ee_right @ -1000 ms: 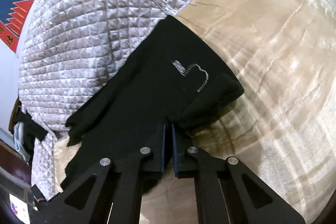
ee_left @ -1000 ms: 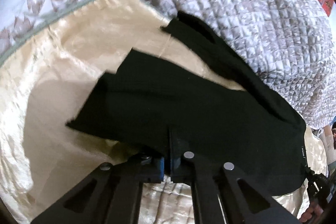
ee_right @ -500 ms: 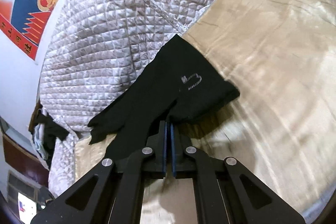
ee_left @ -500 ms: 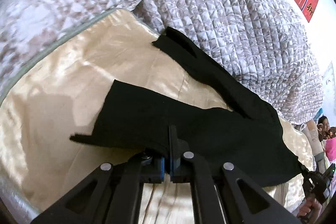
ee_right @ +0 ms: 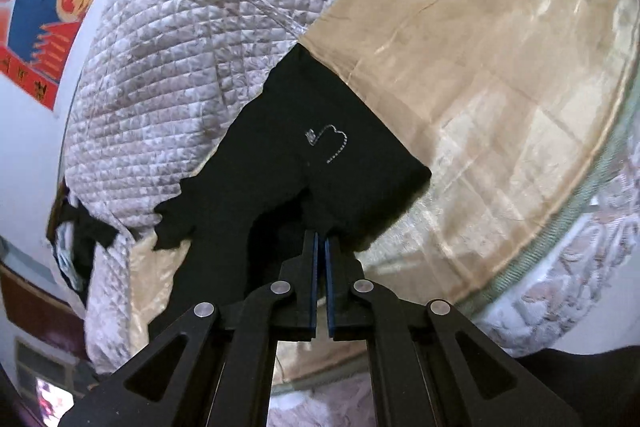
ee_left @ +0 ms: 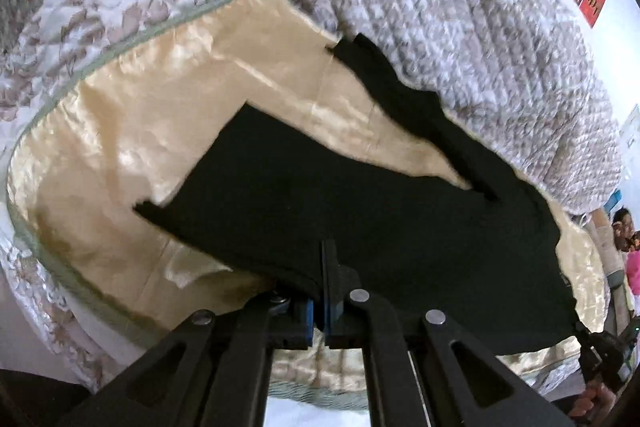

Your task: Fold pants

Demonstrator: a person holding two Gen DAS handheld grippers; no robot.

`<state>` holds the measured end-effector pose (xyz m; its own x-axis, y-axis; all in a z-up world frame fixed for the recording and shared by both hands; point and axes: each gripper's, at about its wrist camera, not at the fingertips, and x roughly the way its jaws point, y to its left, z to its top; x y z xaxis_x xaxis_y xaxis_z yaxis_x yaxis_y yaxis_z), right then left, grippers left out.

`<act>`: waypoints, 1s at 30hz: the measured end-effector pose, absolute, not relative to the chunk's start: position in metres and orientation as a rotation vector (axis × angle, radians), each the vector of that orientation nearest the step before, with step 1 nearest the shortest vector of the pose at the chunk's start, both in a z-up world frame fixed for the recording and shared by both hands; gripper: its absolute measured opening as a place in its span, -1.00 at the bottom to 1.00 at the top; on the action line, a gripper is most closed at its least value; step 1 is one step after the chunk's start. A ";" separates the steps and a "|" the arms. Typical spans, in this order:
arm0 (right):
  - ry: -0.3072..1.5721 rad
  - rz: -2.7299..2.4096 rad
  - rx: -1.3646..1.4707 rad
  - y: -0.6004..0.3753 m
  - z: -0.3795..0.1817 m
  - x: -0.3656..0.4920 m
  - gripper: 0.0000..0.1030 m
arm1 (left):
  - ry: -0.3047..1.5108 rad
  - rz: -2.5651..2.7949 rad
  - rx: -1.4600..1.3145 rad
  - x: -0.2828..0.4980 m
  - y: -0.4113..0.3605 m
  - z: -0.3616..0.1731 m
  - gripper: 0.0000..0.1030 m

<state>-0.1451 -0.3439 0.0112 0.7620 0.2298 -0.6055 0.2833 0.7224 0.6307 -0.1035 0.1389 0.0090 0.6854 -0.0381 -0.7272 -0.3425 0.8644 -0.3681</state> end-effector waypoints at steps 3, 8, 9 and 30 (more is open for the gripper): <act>0.820 -0.050 0.786 -0.344 -0.010 -0.138 -0.96 | 0.854 0.189 -0.514 -0.100 0.141 0.001 -0.89; 0.821 -0.164 0.702 -0.342 0.002 -0.153 -0.88 | 0.803 0.304 -0.470 -0.119 0.149 0.021 -0.75; 0.799 -0.197 0.664 -0.342 0.011 -0.158 -0.88 | 0.797 0.339 -0.458 -0.122 0.152 0.024 -0.74; 0.847 -0.022 0.177 -0.270 0.014 -0.059 -0.44 | 0.872 0.233 -0.141 -0.024 0.087 0.018 -0.40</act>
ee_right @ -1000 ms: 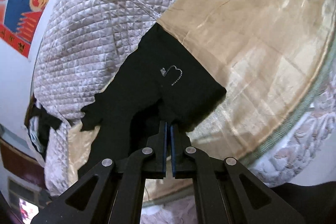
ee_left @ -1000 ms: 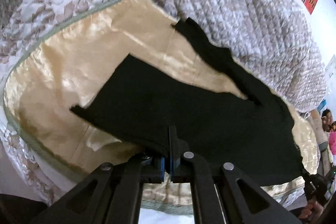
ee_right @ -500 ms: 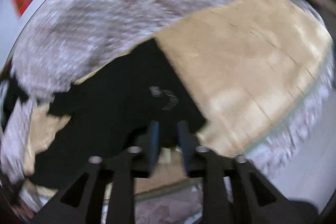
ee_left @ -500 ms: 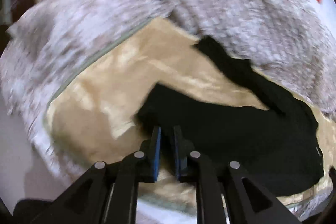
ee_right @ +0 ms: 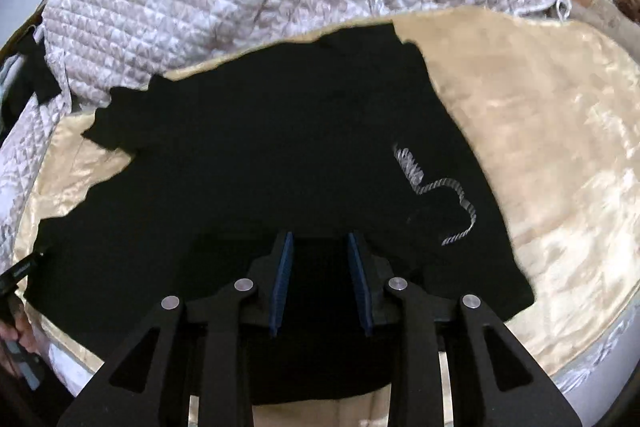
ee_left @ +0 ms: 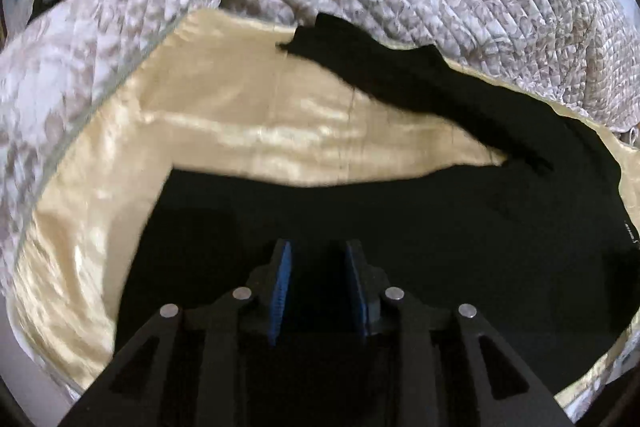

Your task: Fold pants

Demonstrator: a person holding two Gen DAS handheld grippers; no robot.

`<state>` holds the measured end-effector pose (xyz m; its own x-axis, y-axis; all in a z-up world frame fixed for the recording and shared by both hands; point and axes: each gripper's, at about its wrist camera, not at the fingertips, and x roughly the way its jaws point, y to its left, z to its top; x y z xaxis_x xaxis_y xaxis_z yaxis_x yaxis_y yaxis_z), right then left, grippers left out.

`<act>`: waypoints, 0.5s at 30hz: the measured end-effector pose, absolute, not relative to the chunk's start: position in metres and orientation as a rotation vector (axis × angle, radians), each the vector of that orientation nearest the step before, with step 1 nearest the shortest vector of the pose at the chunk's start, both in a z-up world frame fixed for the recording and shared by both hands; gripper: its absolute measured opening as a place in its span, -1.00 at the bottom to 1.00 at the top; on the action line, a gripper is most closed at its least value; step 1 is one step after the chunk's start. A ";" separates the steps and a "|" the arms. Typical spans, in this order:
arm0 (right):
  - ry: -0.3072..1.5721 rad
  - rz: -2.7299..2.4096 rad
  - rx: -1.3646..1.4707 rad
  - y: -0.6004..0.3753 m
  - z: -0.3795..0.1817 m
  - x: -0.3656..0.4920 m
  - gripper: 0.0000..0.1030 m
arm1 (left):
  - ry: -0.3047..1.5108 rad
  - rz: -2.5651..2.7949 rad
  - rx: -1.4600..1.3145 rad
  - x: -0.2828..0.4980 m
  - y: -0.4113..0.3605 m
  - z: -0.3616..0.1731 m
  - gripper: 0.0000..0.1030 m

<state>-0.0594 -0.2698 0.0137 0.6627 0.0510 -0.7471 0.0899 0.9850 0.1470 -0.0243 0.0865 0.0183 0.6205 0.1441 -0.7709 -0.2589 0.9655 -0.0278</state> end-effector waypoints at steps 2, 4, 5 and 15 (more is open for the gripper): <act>0.852 -0.003 0.171 -0.268 0.019 -0.050 -0.44 | 0.878 0.246 -0.142 -0.014 0.090 0.021 -0.40; 0.857 0.006 0.156 -0.263 0.021 -0.041 -0.44 | 0.877 0.277 -0.126 -0.004 0.094 0.023 -0.40; 0.863 0.010 0.146 -0.262 0.021 -0.035 -0.44 | 0.870 0.299 -0.112 0.000 0.096 0.023 -0.40; 0.881 -0.085 0.167 -0.280 0.007 -0.011 -0.43 | 0.891 0.388 -0.120 0.008 0.109 0.013 -0.35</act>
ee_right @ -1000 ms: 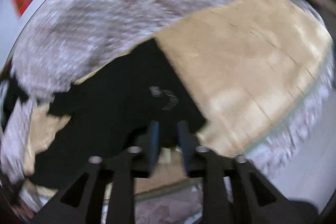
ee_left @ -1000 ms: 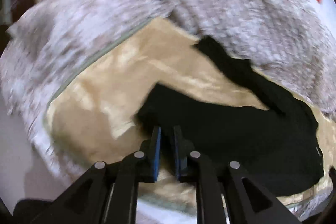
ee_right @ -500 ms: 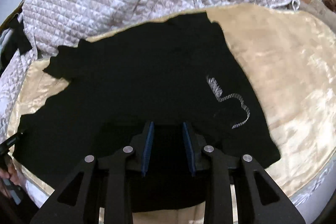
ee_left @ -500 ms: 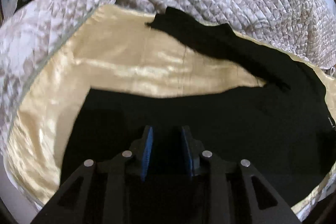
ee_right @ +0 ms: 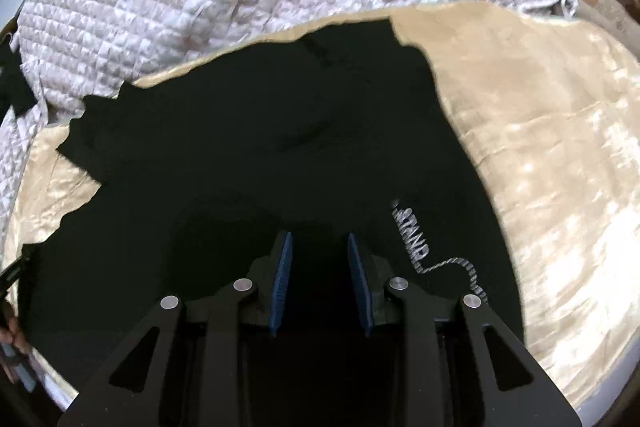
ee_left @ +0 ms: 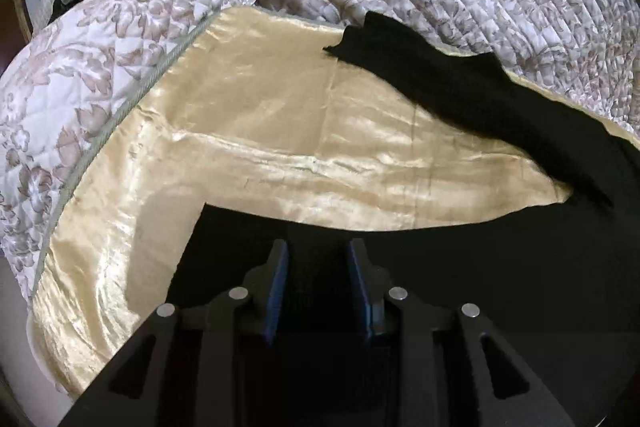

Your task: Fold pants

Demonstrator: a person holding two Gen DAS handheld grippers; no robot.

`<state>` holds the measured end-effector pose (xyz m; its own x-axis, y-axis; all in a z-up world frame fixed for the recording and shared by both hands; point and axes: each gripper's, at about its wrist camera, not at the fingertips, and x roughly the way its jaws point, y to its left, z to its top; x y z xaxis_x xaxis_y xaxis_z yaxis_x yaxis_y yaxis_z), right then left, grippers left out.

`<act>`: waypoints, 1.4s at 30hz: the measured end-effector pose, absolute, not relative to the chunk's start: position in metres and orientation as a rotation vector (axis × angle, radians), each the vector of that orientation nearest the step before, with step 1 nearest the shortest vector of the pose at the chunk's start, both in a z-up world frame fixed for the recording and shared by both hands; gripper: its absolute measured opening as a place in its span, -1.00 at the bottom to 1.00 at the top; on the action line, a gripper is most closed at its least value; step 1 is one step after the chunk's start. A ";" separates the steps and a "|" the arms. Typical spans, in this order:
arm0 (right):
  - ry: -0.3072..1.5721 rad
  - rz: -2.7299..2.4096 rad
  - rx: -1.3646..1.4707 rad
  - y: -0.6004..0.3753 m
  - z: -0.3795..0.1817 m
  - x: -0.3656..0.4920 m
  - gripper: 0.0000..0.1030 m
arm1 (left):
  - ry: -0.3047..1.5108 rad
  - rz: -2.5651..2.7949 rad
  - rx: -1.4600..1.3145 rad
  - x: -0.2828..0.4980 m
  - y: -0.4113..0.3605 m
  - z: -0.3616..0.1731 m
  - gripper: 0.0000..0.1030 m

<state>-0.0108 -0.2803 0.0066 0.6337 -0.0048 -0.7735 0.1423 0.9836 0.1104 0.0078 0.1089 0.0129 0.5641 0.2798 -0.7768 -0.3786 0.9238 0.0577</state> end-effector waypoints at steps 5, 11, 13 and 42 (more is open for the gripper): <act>0.806 -0.041 0.128 -0.263 0.018 -0.019 -0.43 | 0.828 0.314 -0.095 0.003 0.078 0.028 -0.32; 0.776 0.074 0.034 -0.217 0.017 -0.024 -0.43 | 0.799 0.243 -0.046 -0.005 0.048 0.034 -0.29; 0.779 0.101 0.018 -0.207 0.016 -0.022 -0.43 | 0.798 0.235 -0.036 -0.006 0.044 0.035 -0.29; 0.840 0.127 0.023 -0.213 0.029 -0.007 0.01 | 0.812 0.136 -0.006 0.012 0.021 0.044 -0.01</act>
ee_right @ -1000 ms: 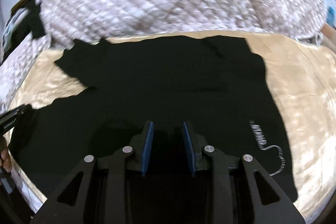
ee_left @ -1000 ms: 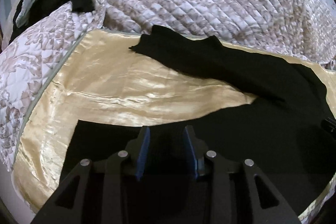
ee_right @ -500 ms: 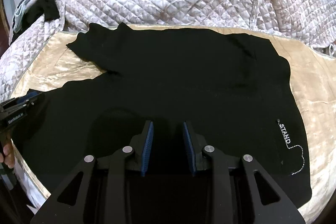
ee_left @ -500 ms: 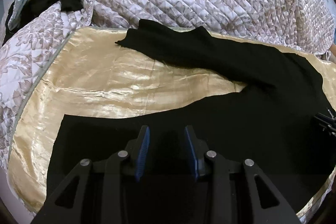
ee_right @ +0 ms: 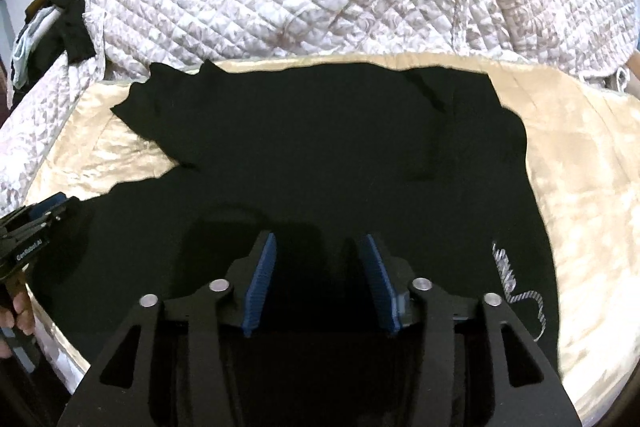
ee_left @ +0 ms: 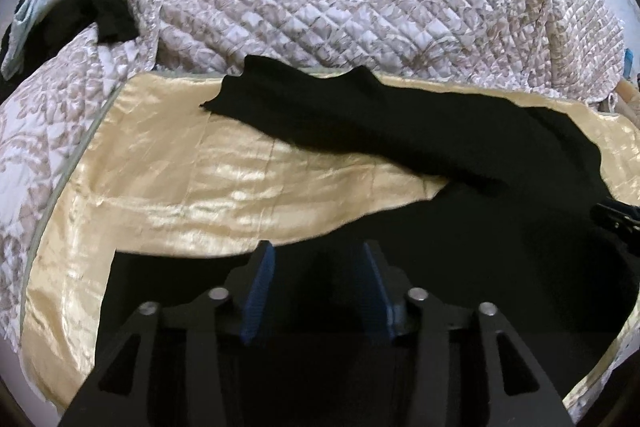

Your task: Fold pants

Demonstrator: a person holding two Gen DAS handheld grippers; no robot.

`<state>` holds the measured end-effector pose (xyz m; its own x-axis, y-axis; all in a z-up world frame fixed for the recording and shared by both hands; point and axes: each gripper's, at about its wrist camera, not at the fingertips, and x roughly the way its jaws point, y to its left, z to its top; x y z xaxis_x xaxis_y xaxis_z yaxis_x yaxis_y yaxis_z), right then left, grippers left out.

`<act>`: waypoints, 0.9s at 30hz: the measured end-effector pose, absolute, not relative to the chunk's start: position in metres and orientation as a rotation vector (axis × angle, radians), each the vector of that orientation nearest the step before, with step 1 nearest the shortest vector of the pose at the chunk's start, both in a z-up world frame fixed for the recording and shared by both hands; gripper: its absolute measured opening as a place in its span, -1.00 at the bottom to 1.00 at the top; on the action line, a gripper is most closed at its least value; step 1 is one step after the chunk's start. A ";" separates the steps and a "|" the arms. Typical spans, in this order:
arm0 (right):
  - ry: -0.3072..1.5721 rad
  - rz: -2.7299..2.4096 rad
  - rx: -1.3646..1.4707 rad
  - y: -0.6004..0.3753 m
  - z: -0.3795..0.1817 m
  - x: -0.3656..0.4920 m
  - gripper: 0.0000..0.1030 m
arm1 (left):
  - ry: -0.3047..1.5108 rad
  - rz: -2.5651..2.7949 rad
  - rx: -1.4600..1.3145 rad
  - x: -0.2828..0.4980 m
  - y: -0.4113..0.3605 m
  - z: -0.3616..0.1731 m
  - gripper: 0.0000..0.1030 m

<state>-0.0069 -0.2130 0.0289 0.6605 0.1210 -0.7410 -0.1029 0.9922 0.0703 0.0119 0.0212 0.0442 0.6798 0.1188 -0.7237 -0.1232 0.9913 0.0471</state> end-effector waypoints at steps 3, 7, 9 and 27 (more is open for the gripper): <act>0.849 0.165 0.025 -0.218 0.038 0.010 0.10 | 0.799 0.090 -0.026 0.027 0.025 0.054 0.08; 0.859 0.159 0.025 -0.231 0.045 0.035 0.11 | 0.781 0.066 -0.023 0.054 0.035 0.063 0.16; 0.868 0.154 0.033 -0.240 0.047 0.050 0.11 | 0.782 0.056 -0.033 0.071 0.042 0.064 0.19; 0.887 0.076 0.052 -0.284 0.043 0.184 0.24 | 0.853 0.100 0.016 0.244 0.072 0.019 0.37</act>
